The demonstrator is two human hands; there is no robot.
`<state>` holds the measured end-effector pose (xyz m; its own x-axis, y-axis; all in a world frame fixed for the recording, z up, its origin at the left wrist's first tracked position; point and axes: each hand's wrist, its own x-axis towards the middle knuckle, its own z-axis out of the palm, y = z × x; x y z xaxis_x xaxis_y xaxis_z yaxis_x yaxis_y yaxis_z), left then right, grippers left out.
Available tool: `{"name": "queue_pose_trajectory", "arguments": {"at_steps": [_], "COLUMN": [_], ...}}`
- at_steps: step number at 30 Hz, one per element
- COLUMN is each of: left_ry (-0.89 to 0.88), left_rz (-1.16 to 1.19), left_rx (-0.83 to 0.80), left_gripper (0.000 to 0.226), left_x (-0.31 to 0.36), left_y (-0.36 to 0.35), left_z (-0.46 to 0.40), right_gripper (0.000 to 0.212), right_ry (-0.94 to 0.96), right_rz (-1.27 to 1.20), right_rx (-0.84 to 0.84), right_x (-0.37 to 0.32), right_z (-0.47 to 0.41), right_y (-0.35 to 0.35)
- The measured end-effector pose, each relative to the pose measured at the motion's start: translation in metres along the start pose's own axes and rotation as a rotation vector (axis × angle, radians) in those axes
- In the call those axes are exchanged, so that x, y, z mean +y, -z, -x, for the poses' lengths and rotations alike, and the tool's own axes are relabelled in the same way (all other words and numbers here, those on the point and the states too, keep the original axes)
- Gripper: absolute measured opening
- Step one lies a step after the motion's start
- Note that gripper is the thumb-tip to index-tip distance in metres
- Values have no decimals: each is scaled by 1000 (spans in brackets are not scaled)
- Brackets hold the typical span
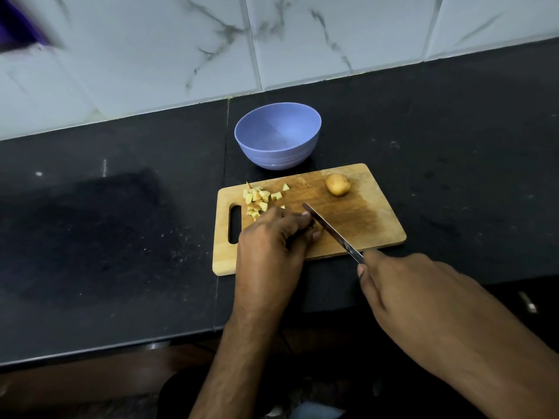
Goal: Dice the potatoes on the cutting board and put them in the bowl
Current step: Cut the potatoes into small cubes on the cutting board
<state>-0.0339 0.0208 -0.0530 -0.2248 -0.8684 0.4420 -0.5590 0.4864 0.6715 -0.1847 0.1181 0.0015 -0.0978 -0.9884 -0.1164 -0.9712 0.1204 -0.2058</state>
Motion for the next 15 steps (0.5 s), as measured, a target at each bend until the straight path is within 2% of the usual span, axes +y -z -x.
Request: {"name": "queue_pose_trajectory", "arguments": {"at_steps": [5, 10, 15], "left_ry": [3, 49, 92], "left_rz": [2, 35, 77], "left_rx": [-9, 2, -22], "left_gripper": [24, 20, 19], "left_x": [-1, 1, 3], "left_y": [0, -1, 1], "left_z": [-1, 1, -1], "right_gripper": [20, 19, 31], "right_ry": [41, 37, 0], "right_rz": [-30, -26, -28], "right_rx": [-39, -151, -172], "right_x": [3, 13, 17], "right_z": [-24, -25, 1], "right_y": [-8, -18, -3]}}
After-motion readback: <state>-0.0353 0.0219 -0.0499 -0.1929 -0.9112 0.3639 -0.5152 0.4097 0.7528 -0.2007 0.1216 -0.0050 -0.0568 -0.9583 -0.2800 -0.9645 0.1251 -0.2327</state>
